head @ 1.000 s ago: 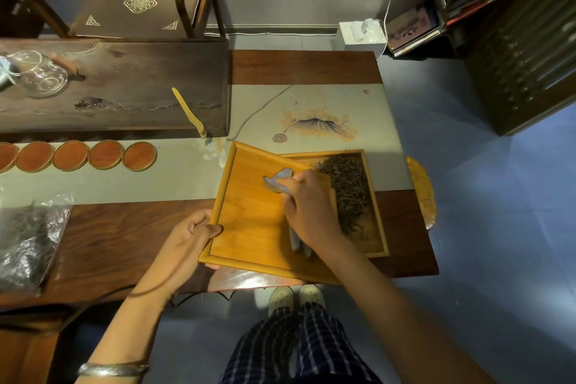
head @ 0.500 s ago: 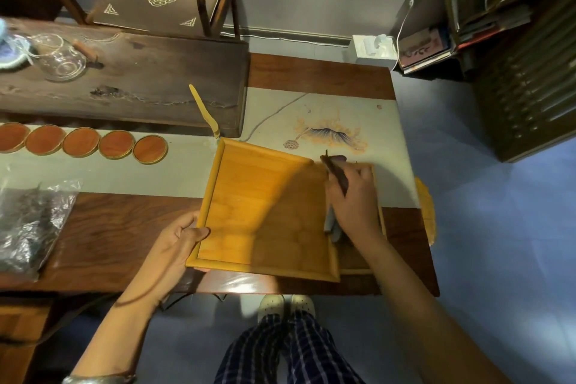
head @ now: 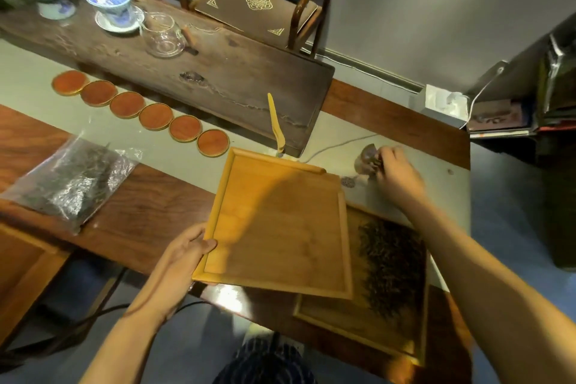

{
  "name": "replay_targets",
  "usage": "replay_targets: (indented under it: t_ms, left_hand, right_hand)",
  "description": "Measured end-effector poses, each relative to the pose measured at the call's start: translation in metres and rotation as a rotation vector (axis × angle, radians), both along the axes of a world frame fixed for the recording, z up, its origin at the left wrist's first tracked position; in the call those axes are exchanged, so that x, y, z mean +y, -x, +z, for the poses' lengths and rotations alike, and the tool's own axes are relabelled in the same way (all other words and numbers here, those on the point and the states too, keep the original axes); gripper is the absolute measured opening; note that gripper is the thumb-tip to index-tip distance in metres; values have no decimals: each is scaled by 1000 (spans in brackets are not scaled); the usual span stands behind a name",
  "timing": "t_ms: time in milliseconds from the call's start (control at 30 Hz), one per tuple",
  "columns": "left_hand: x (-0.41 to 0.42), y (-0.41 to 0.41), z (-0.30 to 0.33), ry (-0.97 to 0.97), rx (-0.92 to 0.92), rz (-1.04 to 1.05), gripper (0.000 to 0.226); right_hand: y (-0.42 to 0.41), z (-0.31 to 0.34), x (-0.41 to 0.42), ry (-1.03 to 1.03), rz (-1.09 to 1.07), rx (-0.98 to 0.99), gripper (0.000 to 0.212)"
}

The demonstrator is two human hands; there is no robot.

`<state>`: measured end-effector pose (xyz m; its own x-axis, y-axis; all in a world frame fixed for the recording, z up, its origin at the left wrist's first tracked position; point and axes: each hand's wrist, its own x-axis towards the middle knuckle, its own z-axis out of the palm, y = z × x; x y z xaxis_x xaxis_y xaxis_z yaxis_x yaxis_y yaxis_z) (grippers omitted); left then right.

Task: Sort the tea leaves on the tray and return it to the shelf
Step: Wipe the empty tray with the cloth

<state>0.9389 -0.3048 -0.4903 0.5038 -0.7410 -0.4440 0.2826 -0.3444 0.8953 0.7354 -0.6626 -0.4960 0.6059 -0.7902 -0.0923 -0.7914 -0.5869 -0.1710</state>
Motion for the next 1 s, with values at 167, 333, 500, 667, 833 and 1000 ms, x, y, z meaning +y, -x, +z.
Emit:
replay_targets:
  t_ms: [167, 333, 500, 667, 833, 1000]
  left_hand:
    - [-1, -9, -15, -35, 11, 79, 29]
    - [-10, -18, -19, 21, 62, 155, 23]
    - [-13, -22, -22, 52, 59, 151, 30]
    - [-19, -26, -11, 32, 44, 132, 36]
    - [-7, -45, 7, 91, 22, 29, 30]
    - [11, -89, 15, 59, 31, -146, 27]
  right_hand:
    - [-16, -33, 3, -65, 117, 81, 20]
    - [-15, -40, 10, -174, 109, 117, 38]
    - [-7, -25, 27, -105, 64, -65, 27]
    - [-16, 1, 105, -385, -207, -591, 20]
    - [-35, 20, 173, -619, -441, -704, 46]
    - [-65, 25, 205, -435, -473, -765, 32]
